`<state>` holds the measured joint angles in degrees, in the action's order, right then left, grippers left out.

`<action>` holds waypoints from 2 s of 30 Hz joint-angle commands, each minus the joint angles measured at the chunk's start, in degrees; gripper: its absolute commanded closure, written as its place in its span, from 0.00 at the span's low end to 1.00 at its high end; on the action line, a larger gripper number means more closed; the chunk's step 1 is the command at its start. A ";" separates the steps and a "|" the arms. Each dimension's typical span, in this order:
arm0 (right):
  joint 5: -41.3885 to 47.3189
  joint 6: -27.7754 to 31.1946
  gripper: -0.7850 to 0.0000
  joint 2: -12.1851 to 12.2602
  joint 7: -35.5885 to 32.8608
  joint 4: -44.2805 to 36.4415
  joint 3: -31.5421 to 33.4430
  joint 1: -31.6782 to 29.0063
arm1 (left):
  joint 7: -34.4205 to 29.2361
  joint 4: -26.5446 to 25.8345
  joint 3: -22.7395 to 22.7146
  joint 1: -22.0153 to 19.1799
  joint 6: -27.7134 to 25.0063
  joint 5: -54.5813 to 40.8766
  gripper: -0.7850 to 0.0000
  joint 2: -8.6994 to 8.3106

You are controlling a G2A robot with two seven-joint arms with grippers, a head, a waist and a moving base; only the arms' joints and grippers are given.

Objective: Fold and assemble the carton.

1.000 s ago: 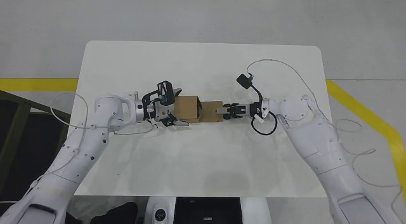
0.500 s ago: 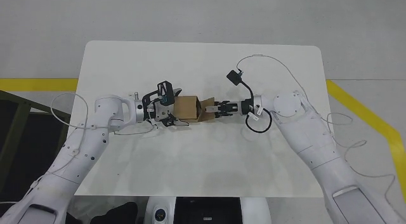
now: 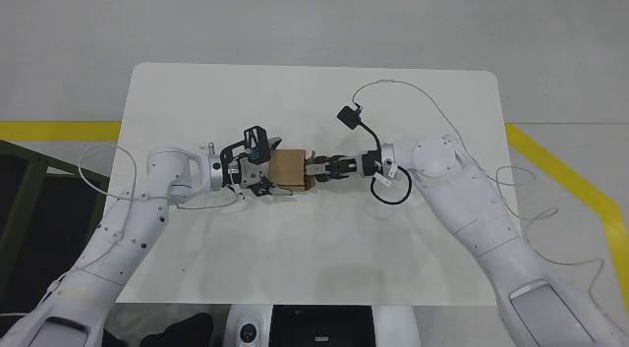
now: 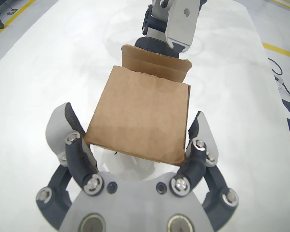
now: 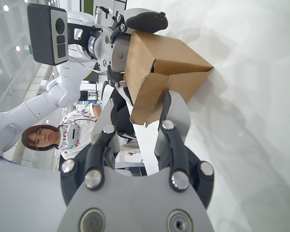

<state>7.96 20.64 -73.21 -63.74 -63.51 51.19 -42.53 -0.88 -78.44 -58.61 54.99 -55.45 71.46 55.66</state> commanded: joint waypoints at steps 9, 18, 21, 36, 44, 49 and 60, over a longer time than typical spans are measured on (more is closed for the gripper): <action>2.45 1.31 0.63 -0.21 0.28 2.15 0.35 0.54 | -0.08 -0.07 -0.17 0.11 -0.31 0.24 0.00 0.07; 1.78 0.18 0.71 -0.08 0.25 2.49 0.49 0.72 | 0.05 -0.22 -0.34 0.28 -0.51 0.57 0.00 0.11; 3.39 0.70 0.72 -0.22 0.01 2.34 0.45 0.54 | 0.14 -0.22 -0.39 0.34 -0.58 0.58 0.00 0.13; 0.42 -1.03 0.77 -0.52 -0.07 3.71 -0.93 2.06 | 0.09 -0.26 -0.62 0.48 -0.71 0.68 0.00 0.24; -3.85 -3.96 0.76 0.02 -0.34 1.54 -0.72 2.42 | 0.03 -0.28 -0.70 0.50 -0.76 0.70 0.00 0.30; -5.76 -5.76 0.77 0.26 -0.93 -0.23 -0.88 2.40 | 0.01 -0.25 -0.77 0.52 -0.89 0.59 0.00 0.34; -7.58 -7.47 0.80 -0.15 -0.63 -1.47 -2.51 3.31 | -0.10 -0.33 -0.96 0.63 -0.92 0.39 0.00 0.40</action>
<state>0.48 13.26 -73.30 -64.36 -65.03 48.85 -39.38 -0.99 -78.78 -59.55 55.62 -56.32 71.91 56.05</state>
